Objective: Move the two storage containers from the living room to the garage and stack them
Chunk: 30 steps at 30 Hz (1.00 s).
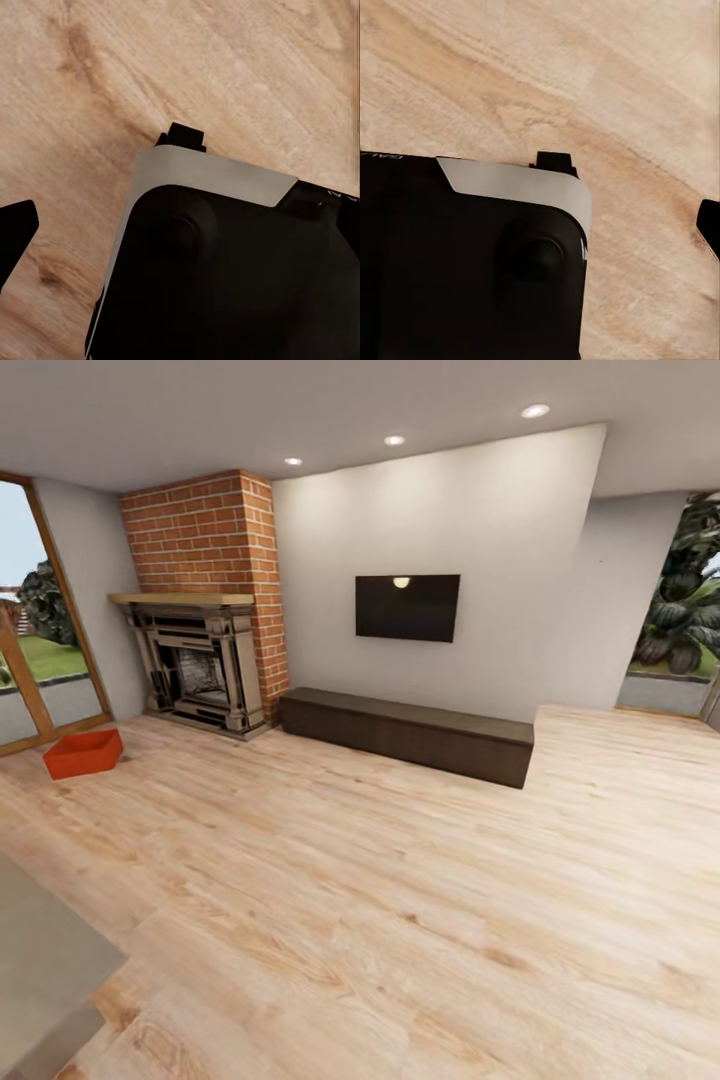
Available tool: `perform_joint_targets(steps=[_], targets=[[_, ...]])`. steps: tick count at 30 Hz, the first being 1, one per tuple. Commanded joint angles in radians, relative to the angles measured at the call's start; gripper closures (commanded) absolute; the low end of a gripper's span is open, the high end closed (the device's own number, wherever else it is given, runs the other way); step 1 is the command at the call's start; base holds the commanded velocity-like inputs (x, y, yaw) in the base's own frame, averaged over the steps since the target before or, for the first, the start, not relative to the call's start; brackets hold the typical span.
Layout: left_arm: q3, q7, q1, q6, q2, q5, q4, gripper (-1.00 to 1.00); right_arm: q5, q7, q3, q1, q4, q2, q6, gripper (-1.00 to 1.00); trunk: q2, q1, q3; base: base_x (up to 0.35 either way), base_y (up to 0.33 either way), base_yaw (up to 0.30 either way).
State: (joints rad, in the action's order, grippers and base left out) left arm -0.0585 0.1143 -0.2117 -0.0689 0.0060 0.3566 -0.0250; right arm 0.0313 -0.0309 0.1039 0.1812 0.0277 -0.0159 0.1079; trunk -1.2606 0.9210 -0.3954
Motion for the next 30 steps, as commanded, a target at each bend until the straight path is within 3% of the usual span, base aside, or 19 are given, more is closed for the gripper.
perform_joint_targets(steps=[1, 30], targets=[[-0.007, 0.004, 0.0, -0.006, 0.0, 0.007, -0.003, -1.0, 0.004, -0.003, 0.007, 0.001, 0.003, 0.0, 0.006, -1.0, -0.001, 0.001, -0.001, 0.326, 0.0, 0.0], [-0.006, 0.004, 0.0, -0.006, 0.0, 0.007, -0.003, -1.0, 0.006, -0.003, 0.007, 0.001, 0.003, -0.002, 0.004, -1.0, -0.001, 0.001, -0.001, 0.326, -0.041, 0.0]])
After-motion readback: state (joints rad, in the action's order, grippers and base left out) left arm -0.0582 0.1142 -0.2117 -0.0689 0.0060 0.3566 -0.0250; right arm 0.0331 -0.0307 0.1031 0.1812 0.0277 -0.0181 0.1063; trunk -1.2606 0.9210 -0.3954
